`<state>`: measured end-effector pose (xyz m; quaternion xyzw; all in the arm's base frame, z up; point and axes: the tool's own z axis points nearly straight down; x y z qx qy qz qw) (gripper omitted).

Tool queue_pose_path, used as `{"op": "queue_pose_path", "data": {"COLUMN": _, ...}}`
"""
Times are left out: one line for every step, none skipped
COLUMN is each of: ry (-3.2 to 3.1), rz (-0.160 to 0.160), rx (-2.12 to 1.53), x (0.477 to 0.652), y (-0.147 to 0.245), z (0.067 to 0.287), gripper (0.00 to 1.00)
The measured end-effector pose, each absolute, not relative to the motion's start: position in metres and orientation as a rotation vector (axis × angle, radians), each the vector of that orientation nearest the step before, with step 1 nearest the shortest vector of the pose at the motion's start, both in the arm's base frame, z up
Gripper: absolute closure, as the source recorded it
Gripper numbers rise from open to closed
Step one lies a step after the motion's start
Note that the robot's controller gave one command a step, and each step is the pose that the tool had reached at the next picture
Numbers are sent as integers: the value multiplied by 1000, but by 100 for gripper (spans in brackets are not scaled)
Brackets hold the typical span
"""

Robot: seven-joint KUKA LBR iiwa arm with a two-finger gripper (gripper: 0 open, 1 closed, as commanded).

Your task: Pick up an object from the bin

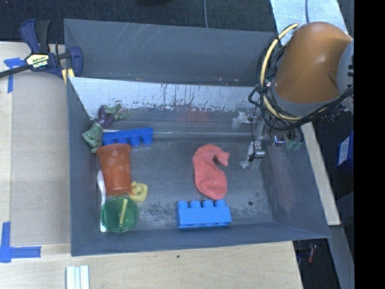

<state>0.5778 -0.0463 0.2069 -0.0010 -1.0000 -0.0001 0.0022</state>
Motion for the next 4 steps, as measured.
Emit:
{"op": "queue_pose_path", "data": {"ry": -3146, "rz": 1, "rx": -1, "x": 579, "y": -46, "z": 212, "gripper": 0}}
{"op": "queue_pose_path", "data": {"ry": -3146, "rz": 2, "rx": 146, "x": 582, "y": -41, "z": 168, "gripper": 0}}
{"op": "queue_pose_path", "data": {"ry": -3130, "rz": 2, "rx": 344, "x": 573, "y": -39, "z": 135, "gripper": 0}}
{"op": "queue_pose_path", "data": {"ry": -3107, "rz": 1, "rx": 492, "x": 574, "y": -43, "z": 132, "gripper": 0}}
